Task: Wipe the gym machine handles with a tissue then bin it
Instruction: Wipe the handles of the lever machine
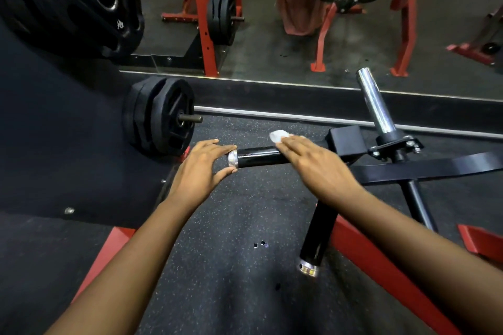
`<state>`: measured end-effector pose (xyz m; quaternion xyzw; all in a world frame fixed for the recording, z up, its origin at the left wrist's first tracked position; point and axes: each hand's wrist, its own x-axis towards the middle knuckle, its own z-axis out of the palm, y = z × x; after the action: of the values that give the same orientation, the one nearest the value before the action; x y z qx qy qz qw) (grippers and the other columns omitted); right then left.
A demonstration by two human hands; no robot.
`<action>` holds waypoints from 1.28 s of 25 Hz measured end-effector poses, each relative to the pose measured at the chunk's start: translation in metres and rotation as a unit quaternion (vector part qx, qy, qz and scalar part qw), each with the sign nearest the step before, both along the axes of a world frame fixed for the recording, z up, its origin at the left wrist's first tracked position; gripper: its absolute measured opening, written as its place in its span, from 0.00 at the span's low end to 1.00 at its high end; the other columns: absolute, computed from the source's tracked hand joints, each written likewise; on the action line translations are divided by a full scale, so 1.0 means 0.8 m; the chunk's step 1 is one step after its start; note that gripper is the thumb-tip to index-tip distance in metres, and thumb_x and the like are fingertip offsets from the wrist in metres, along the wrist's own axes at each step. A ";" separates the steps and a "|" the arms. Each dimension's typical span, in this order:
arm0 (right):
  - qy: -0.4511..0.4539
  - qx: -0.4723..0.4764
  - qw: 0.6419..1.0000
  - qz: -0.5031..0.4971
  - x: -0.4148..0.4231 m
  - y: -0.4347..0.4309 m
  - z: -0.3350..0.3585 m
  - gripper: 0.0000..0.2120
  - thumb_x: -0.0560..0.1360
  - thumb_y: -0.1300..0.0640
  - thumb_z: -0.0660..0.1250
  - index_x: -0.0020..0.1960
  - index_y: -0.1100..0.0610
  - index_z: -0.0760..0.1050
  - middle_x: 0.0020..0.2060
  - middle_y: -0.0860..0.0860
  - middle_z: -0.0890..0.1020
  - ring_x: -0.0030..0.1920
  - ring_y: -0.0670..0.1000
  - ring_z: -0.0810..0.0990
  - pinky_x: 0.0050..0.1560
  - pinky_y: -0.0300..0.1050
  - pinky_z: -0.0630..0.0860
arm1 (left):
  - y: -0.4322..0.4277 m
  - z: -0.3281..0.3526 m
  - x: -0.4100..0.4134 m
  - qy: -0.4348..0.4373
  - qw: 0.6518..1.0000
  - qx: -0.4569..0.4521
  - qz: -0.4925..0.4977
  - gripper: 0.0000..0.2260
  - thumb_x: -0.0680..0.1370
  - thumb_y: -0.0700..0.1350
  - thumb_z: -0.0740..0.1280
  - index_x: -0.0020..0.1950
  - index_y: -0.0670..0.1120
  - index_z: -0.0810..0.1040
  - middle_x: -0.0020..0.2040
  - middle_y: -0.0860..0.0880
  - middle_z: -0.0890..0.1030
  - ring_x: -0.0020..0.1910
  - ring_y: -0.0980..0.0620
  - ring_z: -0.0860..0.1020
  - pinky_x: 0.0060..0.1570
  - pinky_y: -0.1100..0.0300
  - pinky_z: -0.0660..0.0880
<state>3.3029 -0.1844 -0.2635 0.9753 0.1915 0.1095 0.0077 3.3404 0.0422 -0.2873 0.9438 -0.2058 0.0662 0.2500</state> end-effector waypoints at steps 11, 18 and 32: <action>0.065 0.117 0.979 -0.157 -0.015 0.064 0.004 0.24 0.79 0.67 0.48 0.73 0.65 0.48 0.73 0.61 0.55 0.74 0.55 0.52 0.73 0.44 0.46 | -0.003 -0.001 -0.003 -0.005 1.000 0.008 0.016 0.22 0.71 0.47 0.72 0.64 0.49 0.75 0.61 0.45 0.77 0.65 0.50 0.70 0.63 0.58 0.65; 0.052 0.226 0.967 -0.106 -0.036 0.056 -0.008 0.29 0.75 0.74 0.50 0.74 0.61 0.50 0.74 0.51 0.48 0.74 0.47 0.44 0.68 0.37 0.37 | -0.002 -0.002 0.002 -0.010 1.000 -0.001 0.009 0.21 0.70 0.45 0.73 0.62 0.47 0.77 0.57 0.46 0.80 0.63 0.48 0.72 0.62 0.56 0.68; 0.076 0.341 0.934 -0.074 -0.040 0.122 -0.026 0.29 0.75 0.74 0.51 0.74 0.61 0.51 0.75 0.52 0.50 0.75 0.49 0.46 0.72 0.41 0.48 | 0.000 -0.009 0.003 -0.009 1.000 0.001 0.013 0.21 0.71 0.45 0.72 0.64 0.48 0.76 0.59 0.46 0.79 0.65 0.49 0.70 0.63 0.55 0.68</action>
<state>3.2709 -0.0869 -0.2840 0.9362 0.0701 0.0930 -0.3315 3.3425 0.0425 -0.2943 0.9460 -0.1961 0.0779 0.2461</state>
